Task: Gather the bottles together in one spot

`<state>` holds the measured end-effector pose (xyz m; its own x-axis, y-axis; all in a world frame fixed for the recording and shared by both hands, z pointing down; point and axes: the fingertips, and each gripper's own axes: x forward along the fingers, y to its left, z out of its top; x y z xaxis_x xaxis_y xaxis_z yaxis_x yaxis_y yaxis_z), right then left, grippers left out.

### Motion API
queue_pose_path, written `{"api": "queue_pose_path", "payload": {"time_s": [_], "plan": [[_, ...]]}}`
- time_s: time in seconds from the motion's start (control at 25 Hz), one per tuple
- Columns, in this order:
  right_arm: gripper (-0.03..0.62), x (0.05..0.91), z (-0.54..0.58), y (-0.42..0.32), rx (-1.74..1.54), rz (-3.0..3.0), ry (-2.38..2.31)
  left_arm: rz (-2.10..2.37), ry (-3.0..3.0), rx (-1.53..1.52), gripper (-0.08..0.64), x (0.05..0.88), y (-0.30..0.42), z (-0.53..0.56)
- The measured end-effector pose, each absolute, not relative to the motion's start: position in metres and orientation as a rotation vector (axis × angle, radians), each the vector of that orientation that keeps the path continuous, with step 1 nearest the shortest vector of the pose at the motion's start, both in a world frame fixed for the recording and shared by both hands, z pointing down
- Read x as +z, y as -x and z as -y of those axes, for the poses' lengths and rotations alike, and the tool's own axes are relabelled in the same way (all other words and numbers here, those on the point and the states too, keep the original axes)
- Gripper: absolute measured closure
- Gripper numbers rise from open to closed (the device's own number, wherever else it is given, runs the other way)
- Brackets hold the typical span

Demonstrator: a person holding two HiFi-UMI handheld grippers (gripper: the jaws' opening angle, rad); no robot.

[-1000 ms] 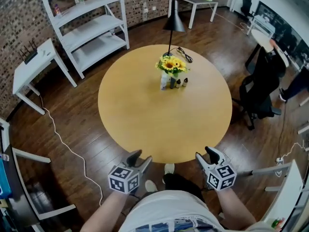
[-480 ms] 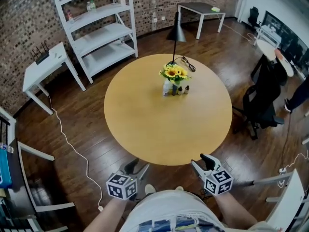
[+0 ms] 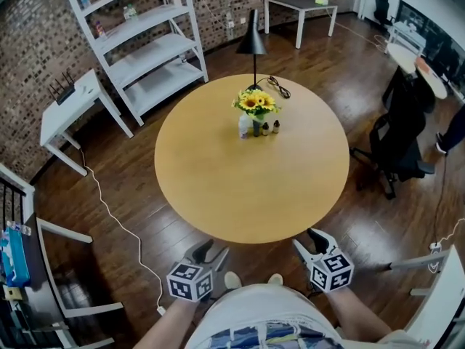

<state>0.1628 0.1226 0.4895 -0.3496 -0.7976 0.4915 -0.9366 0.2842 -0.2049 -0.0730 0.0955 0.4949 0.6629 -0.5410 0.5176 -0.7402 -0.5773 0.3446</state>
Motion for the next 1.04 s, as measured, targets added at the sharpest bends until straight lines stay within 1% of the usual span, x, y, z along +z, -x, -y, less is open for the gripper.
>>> {"api": "queue_pose_path", "payload": {"time_s": [0.44, 0.8, 1.04], "plan": [[0.357, 0.497, -0.135, -0.181, 0.697, 2.232, -1.605, 0.953, -2.376, 0.529, 0.36, 0.494, 0.046, -0.096], [0.357, 0.495, -0.135, -0.176, 0.672, 2.215, -1.598, 0.955, -2.381, 0.526, 0.36, 0.494, 0.054, -0.094], [0.357, 0.494, -0.132, -0.159, 0.669, 2.214, -1.574, 0.958, -2.374, 0.526, 0.36, 0.496, 0.071, -0.094]]}}
